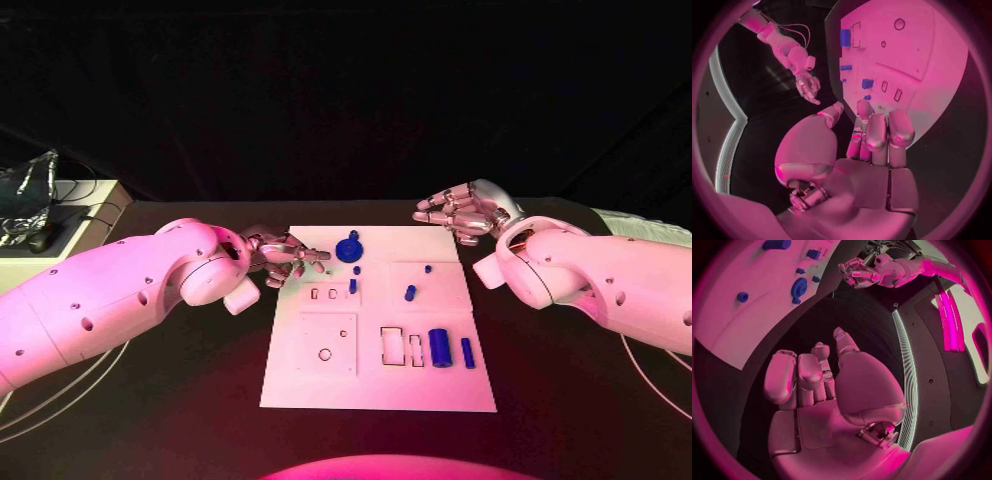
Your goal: Assemble the parts on the task board
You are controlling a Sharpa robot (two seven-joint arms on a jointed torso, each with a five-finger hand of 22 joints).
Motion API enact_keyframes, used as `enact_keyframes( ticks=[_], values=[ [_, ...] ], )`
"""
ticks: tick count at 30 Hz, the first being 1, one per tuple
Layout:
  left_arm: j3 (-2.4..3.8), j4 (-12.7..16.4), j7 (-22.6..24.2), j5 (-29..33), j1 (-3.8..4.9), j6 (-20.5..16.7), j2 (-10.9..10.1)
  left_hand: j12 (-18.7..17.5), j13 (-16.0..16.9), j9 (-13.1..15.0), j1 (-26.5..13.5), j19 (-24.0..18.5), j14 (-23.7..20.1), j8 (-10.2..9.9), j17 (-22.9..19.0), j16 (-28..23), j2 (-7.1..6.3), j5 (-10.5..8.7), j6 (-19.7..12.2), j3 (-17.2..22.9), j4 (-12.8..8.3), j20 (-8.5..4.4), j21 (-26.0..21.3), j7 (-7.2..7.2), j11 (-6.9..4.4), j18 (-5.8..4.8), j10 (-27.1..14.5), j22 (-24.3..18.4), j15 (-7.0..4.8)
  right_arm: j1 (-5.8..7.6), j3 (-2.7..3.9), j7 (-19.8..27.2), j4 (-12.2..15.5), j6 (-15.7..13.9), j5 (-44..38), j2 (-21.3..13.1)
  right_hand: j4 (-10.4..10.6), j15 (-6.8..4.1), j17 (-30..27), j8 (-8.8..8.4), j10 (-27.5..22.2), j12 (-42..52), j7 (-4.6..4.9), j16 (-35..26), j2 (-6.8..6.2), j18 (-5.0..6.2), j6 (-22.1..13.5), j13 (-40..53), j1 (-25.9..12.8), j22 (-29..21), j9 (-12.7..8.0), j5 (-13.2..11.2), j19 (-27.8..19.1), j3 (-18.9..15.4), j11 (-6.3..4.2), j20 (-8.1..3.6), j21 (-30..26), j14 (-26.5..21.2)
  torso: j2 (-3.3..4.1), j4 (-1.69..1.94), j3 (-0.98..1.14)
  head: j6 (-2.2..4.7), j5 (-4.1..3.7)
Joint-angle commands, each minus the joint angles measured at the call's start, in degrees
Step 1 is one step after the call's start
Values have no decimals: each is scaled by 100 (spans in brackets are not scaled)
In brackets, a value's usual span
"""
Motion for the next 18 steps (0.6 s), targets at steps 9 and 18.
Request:
enact_keyframes(
  ticks=[9,18],
  values=[
    [-552,-536,-956,-984,536,655,769,-69,72,636,-132,85,38,233,49,55,105,-22,-253,-913,287,8,39,-39,-15,-129,81,134,-28,9,3,31,-251,333,194,26,-78,-28,23,-79,15,-9,-15,-1,52,3,-103,108,-107,905,448,150,432,-30,-46,-37,30,13,-96,-53,57,-56,35],
    [-695,-915,-1052,-1198,656,971,1221,3,53,1655,-131,113,40,999,61,56,183,-19,-600,-960,452,-29,5,-138,-65,-156,19,260,-67,7,3,-47,-303,337,102,18,-74,-26,8,-108,11,-36,-8,-15,31,7,-116,92,-120,900,463,142,431,-39,-42,-34,13,9,-90,-56,59,-76,36]
  ],
)
